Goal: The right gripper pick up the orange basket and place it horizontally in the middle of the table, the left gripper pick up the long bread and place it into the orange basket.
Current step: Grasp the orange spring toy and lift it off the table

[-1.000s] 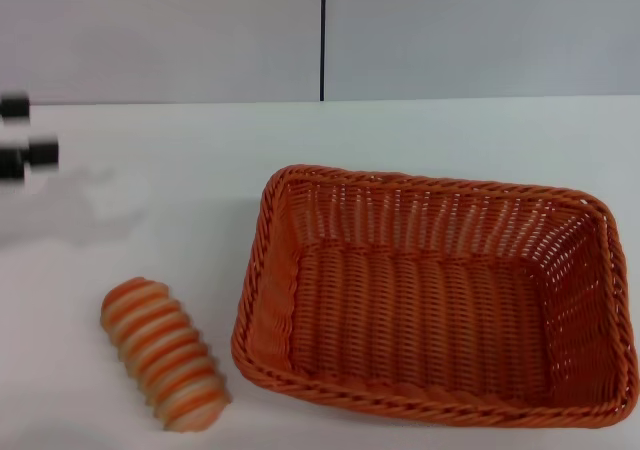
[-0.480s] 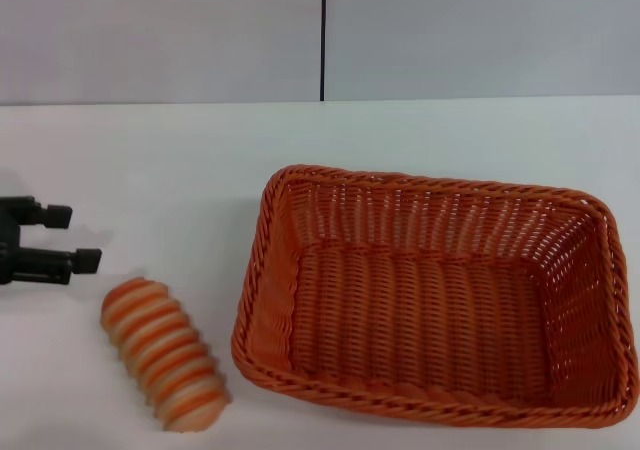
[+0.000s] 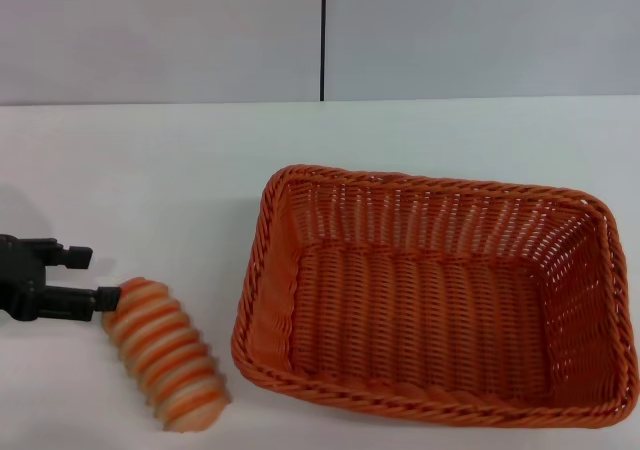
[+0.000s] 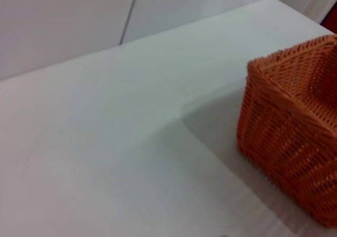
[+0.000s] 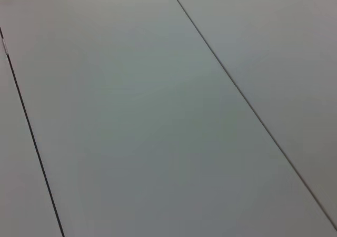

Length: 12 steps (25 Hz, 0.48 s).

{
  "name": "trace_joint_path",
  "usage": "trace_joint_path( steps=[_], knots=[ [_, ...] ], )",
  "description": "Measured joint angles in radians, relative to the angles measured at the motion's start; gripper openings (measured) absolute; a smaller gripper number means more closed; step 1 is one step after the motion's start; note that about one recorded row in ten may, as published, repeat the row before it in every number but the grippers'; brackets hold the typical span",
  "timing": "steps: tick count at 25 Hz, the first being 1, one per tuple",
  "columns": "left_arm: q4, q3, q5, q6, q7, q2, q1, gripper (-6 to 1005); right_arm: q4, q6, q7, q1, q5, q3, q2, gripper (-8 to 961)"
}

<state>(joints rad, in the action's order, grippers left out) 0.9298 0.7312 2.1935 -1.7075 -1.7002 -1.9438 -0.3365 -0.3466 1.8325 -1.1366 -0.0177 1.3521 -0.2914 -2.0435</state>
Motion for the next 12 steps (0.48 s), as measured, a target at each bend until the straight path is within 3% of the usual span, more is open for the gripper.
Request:
trace_joint_path(
  steps=[12],
  knots=[
    [-0.045,0.006,0.017,0.02,0.022,-0.023,0.002,757,-0.005,-0.001,0.0,-0.029,0.028,0.005,-0.002,428]
  ],
)
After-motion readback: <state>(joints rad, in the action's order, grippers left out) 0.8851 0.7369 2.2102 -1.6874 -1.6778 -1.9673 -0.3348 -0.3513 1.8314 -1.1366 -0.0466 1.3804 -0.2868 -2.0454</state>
